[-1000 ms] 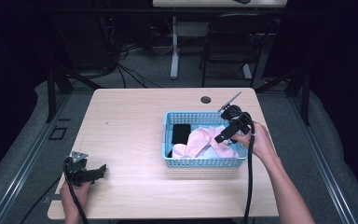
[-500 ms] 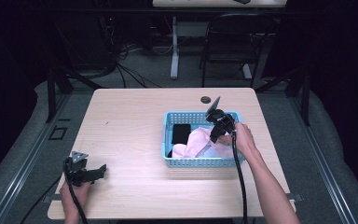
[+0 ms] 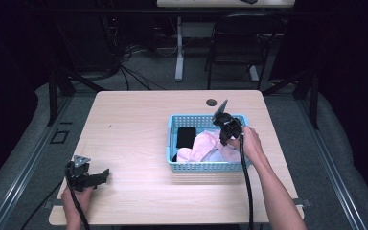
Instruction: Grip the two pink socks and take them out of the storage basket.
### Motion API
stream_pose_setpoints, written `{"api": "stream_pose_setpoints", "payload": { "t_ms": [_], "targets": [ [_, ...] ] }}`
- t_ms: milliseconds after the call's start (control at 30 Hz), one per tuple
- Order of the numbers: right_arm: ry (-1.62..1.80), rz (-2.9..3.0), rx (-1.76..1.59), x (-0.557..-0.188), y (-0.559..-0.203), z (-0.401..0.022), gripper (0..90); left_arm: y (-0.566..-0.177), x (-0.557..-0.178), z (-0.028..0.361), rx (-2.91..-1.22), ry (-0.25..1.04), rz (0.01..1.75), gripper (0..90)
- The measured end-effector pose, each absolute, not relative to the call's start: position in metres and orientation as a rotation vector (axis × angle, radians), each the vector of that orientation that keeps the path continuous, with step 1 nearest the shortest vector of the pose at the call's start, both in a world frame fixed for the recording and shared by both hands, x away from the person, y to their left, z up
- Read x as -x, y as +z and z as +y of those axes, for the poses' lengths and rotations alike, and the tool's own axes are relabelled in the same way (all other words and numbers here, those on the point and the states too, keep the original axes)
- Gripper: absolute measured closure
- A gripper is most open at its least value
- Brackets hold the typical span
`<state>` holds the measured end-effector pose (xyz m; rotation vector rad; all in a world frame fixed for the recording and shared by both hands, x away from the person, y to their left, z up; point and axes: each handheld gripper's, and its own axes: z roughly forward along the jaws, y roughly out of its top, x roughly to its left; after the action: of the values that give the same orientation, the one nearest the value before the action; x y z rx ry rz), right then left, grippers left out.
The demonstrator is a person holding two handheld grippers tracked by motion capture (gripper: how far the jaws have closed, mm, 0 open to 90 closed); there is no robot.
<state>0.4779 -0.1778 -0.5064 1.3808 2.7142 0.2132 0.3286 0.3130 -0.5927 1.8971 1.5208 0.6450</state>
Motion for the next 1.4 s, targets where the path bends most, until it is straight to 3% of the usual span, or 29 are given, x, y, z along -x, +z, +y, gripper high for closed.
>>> {"api": "stream_pose_setpoints", "payload": {
  "t_ms": [1400],
  "targets": [
    [0.401,2.618,-1.319,-0.457,-0.381,-0.191,87.3,-0.593,-0.329,0.313,-1.897,0.642,1.521,4.6]
  ]
}}
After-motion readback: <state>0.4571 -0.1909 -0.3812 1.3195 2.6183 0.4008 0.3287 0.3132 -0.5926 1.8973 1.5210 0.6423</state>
